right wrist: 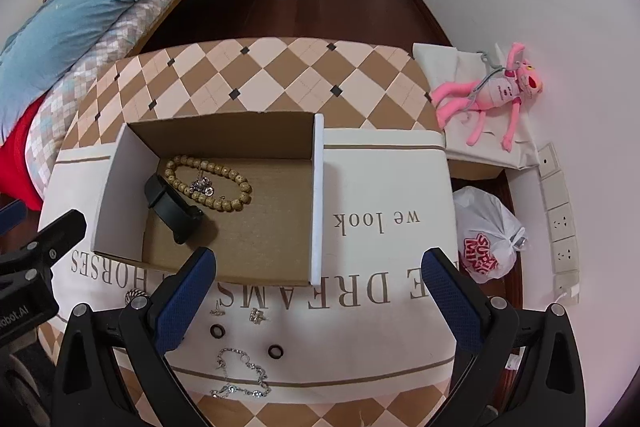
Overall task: Organize jewelry
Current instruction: 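Grasp the thick silver chain with the left gripper while the right gripper grasps the charm bracelet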
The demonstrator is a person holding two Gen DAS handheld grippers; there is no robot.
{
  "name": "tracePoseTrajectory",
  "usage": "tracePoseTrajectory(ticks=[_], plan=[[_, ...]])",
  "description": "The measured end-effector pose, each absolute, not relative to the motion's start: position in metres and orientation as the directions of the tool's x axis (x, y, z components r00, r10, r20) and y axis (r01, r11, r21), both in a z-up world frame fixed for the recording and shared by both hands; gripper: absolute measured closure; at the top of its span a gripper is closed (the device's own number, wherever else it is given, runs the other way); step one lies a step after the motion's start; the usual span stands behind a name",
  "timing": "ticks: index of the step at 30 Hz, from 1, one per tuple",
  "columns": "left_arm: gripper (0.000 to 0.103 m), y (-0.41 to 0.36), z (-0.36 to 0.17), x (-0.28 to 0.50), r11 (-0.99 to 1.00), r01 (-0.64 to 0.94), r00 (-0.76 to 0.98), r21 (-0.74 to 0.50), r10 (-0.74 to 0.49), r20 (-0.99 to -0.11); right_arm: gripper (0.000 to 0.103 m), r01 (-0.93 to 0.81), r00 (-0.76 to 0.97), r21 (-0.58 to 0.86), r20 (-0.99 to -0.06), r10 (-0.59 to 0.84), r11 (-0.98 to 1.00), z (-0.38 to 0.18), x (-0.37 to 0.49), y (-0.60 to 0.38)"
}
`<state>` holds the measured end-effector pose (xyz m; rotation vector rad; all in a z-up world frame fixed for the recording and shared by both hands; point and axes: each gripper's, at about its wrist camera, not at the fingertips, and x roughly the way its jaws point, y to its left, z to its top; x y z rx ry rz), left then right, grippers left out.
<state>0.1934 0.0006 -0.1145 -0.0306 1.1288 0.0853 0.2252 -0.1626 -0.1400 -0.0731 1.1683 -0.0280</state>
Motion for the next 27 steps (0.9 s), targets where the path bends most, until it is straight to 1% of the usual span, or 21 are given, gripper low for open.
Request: tracePoseTrajectory(ticks=[5, 17, 23, 27], plan=[[0.000, -0.005, -0.090, 0.177, 0.997, -0.082, 0.471, 0.004, 0.042, -0.881, 0.000, 0.006, 0.434, -0.074, -0.898, -0.070, 0.997, -0.118, 0.210, -0.164], [0.001, -0.017, -0.035, 0.136, 0.996, -0.087, 0.557, 0.001, 0.050, -0.829, 0.000, 0.051, 0.568, -0.066, -0.819, -0.083, 0.997, -0.042, 0.157, -0.172], [0.000, -0.020, -0.018, 0.119, 0.996, -0.094, 0.580, -0.004, 0.051, -0.813, 0.000, 0.048, 0.601, -0.048, -0.797, -0.067, 0.998, -0.021, 0.136, -0.171], [0.001, -0.020, -0.015, 0.111, 0.990, -0.138, 0.572, 0.031, 0.105, -0.813, 0.000, 0.043, 0.614, -0.027, -0.788, -0.047, 0.999, -0.012, 0.123, -0.173]])
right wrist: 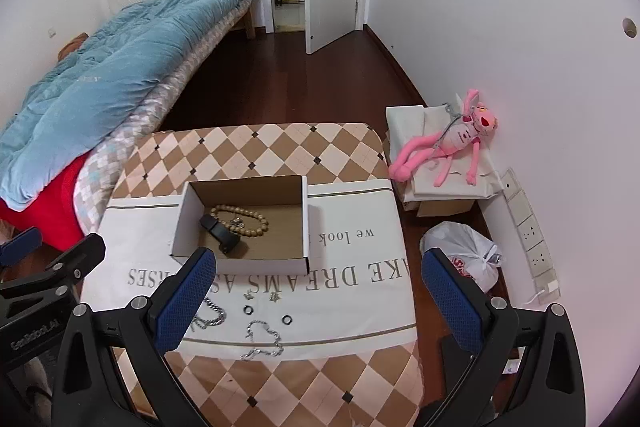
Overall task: Organize jewelry
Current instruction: 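Grasp the thick silver chain with the left gripper while the right gripper grasps the charm bracelet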
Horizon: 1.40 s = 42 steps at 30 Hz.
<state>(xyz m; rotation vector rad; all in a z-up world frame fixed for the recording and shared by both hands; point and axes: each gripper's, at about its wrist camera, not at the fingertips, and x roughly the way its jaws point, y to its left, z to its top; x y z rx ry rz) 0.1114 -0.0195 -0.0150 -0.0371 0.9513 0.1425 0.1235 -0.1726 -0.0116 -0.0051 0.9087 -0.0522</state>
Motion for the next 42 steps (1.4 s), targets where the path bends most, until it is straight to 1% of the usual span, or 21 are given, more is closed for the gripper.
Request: tracePoseTrajectory(ticks=[2, 5, 10, 11, 13, 15, 17, 19, 20, 21, 22, 23, 25, 26, 28, 29, 31, 34, 38, 40, 42], plan=[[0.000, -0.019, -0.019, 0.109, 0.985, -0.158, 0.574, 0.062, 0.143, -0.807, 0.000, 0.039, 0.611, -0.008, -0.791, -0.030, 0.999, -0.011, 0.119, -0.175], [0.001, -0.015, -0.032, 0.108, 0.982, -0.176, 0.563, 0.073, 0.161, -0.811, 0.000, 0.040, 0.578, 0.027, -0.816, -0.001, 0.999, -0.024, 0.117, -0.178], [0.001, -0.006, -0.076, 0.112, 0.974, -0.196, 0.505, 0.112, 0.199, -0.840, 0.000, 0.048, 0.484, 0.065, -0.875, 0.034, 0.997, -0.077, 0.120, -0.183], [0.000, -0.004, -0.085, 0.111, 0.973, -0.196, 0.492, 0.121, 0.204, -0.846, 0.002, 0.048, 0.462, 0.077, -0.886, 0.046, 0.996, -0.089, 0.121, -0.183], [0.001, 0.001, -0.107, 0.111, 0.970, -0.201, 0.453, 0.137, 0.215, -0.865, 0.009, 0.050, 0.412, 0.110, -0.908, 0.080, 0.993, -0.118, 0.123, -0.184], [0.000, 0.006, -0.132, 0.111, 0.968, -0.201, 0.402, 0.150, 0.222, -0.888, 0.021, 0.057, 0.353, 0.136, -0.929, 0.107, 0.989, -0.151, 0.123, -0.181], [0.001, 0.012, -0.152, 0.108, 0.965, -0.206, 0.356, 0.161, 0.227, -0.906, 0.025, 0.068, 0.308, 0.157, -0.943, 0.129, 0.985, -0.180, 0.123, -0.176], [0.001, 0.016, -0.165, 0.105, 0.963, -0.212, 0.324, 0.169, 0.232, -0.917, 0.026, 0.070, 0.285, 0.149, -0.950, 0.123, 0.986, -0.200, 0.123, -0.169], [0.001, 0.018, -0.170, 0.105, 0.962, -0.213, 0.315, 0.169, 0.232, -0.920, 0.031, 0.067, 0.276, 0.145, -0.954, 0.121, 0.987, -0.210, 0.122, -0.164], [0.001, 0.020, -0.174, 0.104, 0.961, -0.216, 0.305, 0.171, 0.233, -0.924, 0.040, 0.063, 0.266, 0.130, -0.958, 0.109, 0.989, -0.220, 0.121, -0.159], [0.000, 0.021, -0.177, 0.103, 0.961, -0.218, 0.296, 0.172, 0.233, -0.926, 0.040, 0.062, 0.255, 0.121, -0.962, 0.102, 0.991, -0.226, 0.121, -0.157], [0.000, 0.023, -0.180, 0.103, 0.961, -0.219, 0.288, 0.168, 0.228, -0.930, 0.049, 0.044, 0.282, 0.087, -0.957, 0.071, 0.995, -0.227, 0.118, -0.151], [0.001, 0.024, -0.185, 0.104, 0.962, -0.218, 0.276, 0.165, 0.223, -0.935, 0.050, 0.018, 0.299, 0.032, -0.954, 0.025, 0.999, -0.230, 0.115, -0.141], [0.001, 0.023, -0.187, 0.105, 0.963, -0.214, 0.271, 0.164, 0.219, -0.937, 0.053, 0.007, 0.311, 0.004, -0.950, 0.002, 1.000, -0.231, 0.113, -0.136], [0.001, 0.022, -0.190, 0.107, 0.966, -0.205, 0.267, 0.160, 0.212, -0.940, 0.078, -0.016, 0.350, -0.028, -0.937, -0.021, 0.999, -0.232, 0.106, -0.130], [0.000, 0.021, -0.191, 0.109, 0.967, -0.200, 0.265, 0.159, 0.210, -0.941, 0.099, -0.020, 0.360, -0.036, -0.932, -0.026, 0.999, -0.231, 0.104, -0.129], [0.001, 0.019, -0.192, 0.113, 0.971, -0.199, 0.262, 0.137, 0.187, -0.947, 0.100, -0.024, 0.359, -0.029, -0.933, -0.019, 0.999, -0.232, 0.101, -0.128], [0.001, 0.016, -0.191, 0.121, 0.975, -0.199, 0.264, 0.102, 0.154, -0.952, 0.100, 0.014, 0.358, 0.008, -0.934, 0.003, 1.000, -0.228, 0.100, -0.141], [0.001, 0.012, -0.196, 0.137, 0.981, -0.196, 0.252, -0.009, 0.042, -0.967, 0.100, 0.086, 0.400, 0.048, -0.916, 0.010, 0.995, -0.209, 0.100, -0.166], [0.001, 0.009, -0.201, 0.144, 0.980, -0.192, 0.245, -0.053, -0.004, -0.970, 0.100, 0.095, 0.406, 0.050, -0.914, 0.007, 0.994, -0.203, 0.106, -0.168], [0.002, 0.003, -0.207, 0.153, 0.981, -0.177, 0.236, -0.075, -0.031, -0.971, 0.100, 0.103, 0.406, 0.043, -0.914, -0.002, 0.994, -0.203, 0.111, -0.169]])
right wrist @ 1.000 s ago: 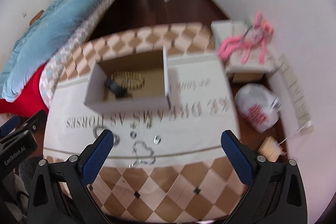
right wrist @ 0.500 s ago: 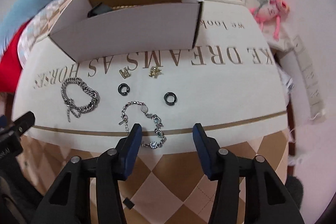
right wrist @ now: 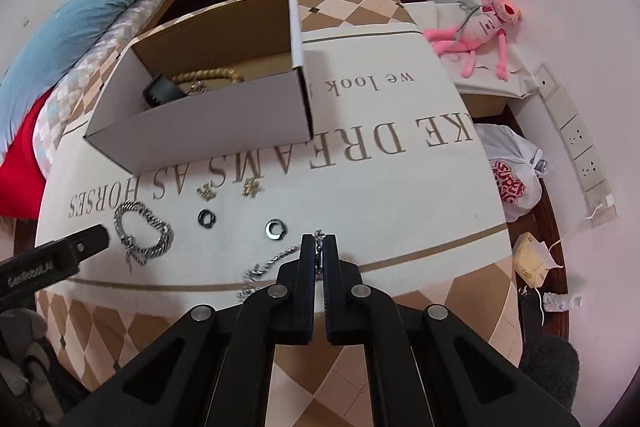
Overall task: Organize jewelry
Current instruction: 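Grasp the thick silver chain with the left gripper while the right gripper grasps the charm bracelet, then lower both silver bracelets into the white box and open both grippers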
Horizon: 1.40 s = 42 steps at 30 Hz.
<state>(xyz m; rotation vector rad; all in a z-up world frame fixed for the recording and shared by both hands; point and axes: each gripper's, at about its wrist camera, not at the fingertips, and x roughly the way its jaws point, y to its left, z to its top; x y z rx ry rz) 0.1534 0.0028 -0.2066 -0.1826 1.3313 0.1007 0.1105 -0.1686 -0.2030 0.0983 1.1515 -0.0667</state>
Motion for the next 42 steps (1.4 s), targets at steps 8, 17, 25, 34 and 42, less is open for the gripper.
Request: tracePoseTrajectory(ticks=[8, 17, 25, 34, 42], plan=[[0.052, -0.028, -0.214, 0.157, 0.998, -0.068, 0.242, 0.000, 0.017, -0.970, 0.100, 0.138, 0.386, 0.050, -0.922, -0.007, 0.989, -0.211, 0.125, -0.179], [0.097, -0.034, -0.196, 0.143, 0.997, -0.034, 0.290, -0.074, -0.061, -0.955, 0.100, 0.148, 0.393, 0.082, -0.919, 0.017, 0.986, -0.210, 0.123, -0.186], [0.097, -0.021, -0.144, 0.122, 0.987, -0.021, 0.369, -0.160, -0.141, -0.919, 0.100, 0.103, 0.456, 0.165, -0.884, 0.101, 0.981, -0.172, 0.120, -0.185], [0.098, -0.007, -0.079, 0.137, 0.968, 0.030, 0.459, -0.247, -0.233, -0.857, 0.100, 0.017, 0.522, 0.256, -0.827, 0.210, 0.967, -0.112, 0.131, -0.180], [0.098, -0.019, -0.031, 0.189, 0.946, 0.113, 0.507, -0.303, -0.317, -0.802, 0.100, -0.069, 0.551, 0.308, -0.781, 0.294, 0.949, -0.064, 0.184, -0.183]])
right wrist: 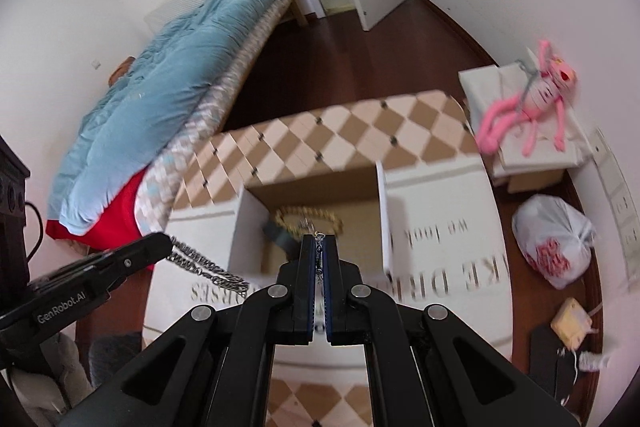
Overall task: Organize jewelry
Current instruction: 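Lower both silver bracelets into the white box and open both grippers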
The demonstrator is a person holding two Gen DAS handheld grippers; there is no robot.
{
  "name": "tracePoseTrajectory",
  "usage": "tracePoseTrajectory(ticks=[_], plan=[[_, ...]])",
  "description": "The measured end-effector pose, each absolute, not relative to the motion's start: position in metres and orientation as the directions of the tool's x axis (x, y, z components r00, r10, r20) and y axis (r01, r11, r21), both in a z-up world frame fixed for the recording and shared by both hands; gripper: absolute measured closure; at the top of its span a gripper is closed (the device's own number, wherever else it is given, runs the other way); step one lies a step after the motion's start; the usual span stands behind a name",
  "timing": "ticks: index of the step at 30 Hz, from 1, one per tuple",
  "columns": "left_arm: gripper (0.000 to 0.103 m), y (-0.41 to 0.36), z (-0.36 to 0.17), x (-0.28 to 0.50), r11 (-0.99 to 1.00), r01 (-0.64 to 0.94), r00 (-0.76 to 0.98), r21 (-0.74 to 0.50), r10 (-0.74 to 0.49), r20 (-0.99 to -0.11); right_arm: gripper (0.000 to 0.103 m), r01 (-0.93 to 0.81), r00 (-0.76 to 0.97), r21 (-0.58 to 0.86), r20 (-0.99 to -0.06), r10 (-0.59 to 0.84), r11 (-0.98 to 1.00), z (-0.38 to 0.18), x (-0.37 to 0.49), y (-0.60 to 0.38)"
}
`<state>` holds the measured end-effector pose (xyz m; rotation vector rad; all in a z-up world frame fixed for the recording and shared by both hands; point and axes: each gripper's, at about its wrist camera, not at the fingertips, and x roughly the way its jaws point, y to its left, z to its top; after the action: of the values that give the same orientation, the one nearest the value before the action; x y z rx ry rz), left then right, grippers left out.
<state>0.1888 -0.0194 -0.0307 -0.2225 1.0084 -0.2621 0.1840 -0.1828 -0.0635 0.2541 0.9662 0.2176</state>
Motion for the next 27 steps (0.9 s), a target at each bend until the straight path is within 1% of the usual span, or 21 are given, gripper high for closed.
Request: tracePoseTrajectory(ticks=[6, 9, 12, 14, 15, 16, 18, 19, 20, 21, 22, 23, 24, 25, 26, 27], plan=[[0.098, -0.036, -0.035, 0.242, 0.934, 0.167, 0.460, -0.317, -0.358, -0.812, 0.100, -0.072, 0.495, 0.317, -0.812, 0.309, 0.946, -0.072, 0.231, -0.185], [0.097, -0.041, -0.048, 0.260, 0.934, 0.165, 0.415, -0.316, -0.356, -0.837, 0.100, -0.061, 0.446, 0.339, -0.832, 0.330, 0.939, -0.087, 0.249, -0.187], [0.095, -0.044, -0.062, 0.272, 0.946, 0.140, 0.364, -0.291, -0.322, -0.874, 0.099, -0.049, 0.382, 0.371, -0.851, 0.361, 0.927, -0.105, 0.261, -0.188], [0.088, -0.043, -0.071, 0.275, 0.955, 0.117, 0.340, -0.274, -0.298, -0.892, 0.097, -0.030, 0.340, 0.373, -0.868, 0.361, 0.927, -0.116, 0.265, -0.191], [0.075, -0.042, -0.074, 0.274, 0.958, 0.111, 0.340, -0.263, -0.285, -0.896, 0.090, -0.017, 0.323, 0.372, -0.877, 0.357, 0.928, -0.121, 0.265, -0.192], [0.053, -0.039, -0.076, 0.272, 0.963, 0.103, 0.354, -0.250, -0.270, -0.896, 0.084, -0.005, 0.304, 0.365, -0.887, 0.349, 0.931, -0.127, 0.265, -0.194], [0.025, -0.033, -0.078, 0.267, 0.970, 0.082, 0.379, -0.228, -0.242, -0.893, 0.047, 0.004, 0.297, 0.355, -0.893, 0.338, 0.935, -0.132, 0.262, -0.196], [0.025, -0.028, -0.080, 0.263, 0.974, 0.072, 0.398, -0.215, -0.226, -0.889, 0.041, 0.000, 0.297, 0.338, -0.898, 0.323, 0.941, -0.133, 0.260, -0.196], [0.025, -0.024, -0.082, 0.260, 0.979, 0.058, 0.402, -0.195, -0.202, -0.893, 0.038, -0.005, 0.301, 0.321, -0.903, 0.308, 0.947, -0.134, 0.258, -0.196], [0.019, -0.021, -0.086, 0.257, 0.983, 0.046, 0.399, -0.177, -0.181, -0.899, 0.038, -0.009, 0.309, 0.281, -0.912, 0.270, 0.960, -0.135, 0.255, -0.195], [0.009, -0.018, -0.090, 0.254, 0.988, 0.033, 0.401, -0.151, -0.152, -0.903, 0.038, -0.016, 0.315, 0.247, -0.918, 0.239, 0.969, -0.135, 0.253, -0.193], [0.005, -0.015, -0.094, 0.249, 0.993, 0.022, 0.410, -0.119, -0.118, -0.904, 0.031, -0.023, 0.324, 0.209, -0.924, 0.205, 0.978, -0.136, 0.250, -0.191], [0.002, -0.013, -0.098, 0.245, 0.996, 0.013, 0.416, -0.091, -0.088, -0.905, 0.017, -0.025, 0.331, 0.163, -0.930, 0.162, 0.986, -0.137, 0.248, -0.188], [0.002, -0.011, -0.102, 0.240, 0.998, 0.004, 0.421, -0.070, -0.065, -0.905, 0.010, -0.028, 0.337, 0.127, -0.933, 0.129, 0.992, -0.138, 0.247, -0.186], [0.002, -0.008, -0.106, 0.235, 0.999, -0.007, 0.426, -0.053, -0.045, -0.904, 0.003, -0.031, 0.345, 0.092, -0.934, 0.096, 0.995, -0.140, 0.245, -0.184], [0.002, -0.006, -0.111, 0.230, 0.999, -0.015, 0.429, -0.037, -0.027, -0.903, 0.003, -0.033, 0.353, 0.057, -0.933, 0.065, 0.998, -0.141, 0.243, -0.182]])
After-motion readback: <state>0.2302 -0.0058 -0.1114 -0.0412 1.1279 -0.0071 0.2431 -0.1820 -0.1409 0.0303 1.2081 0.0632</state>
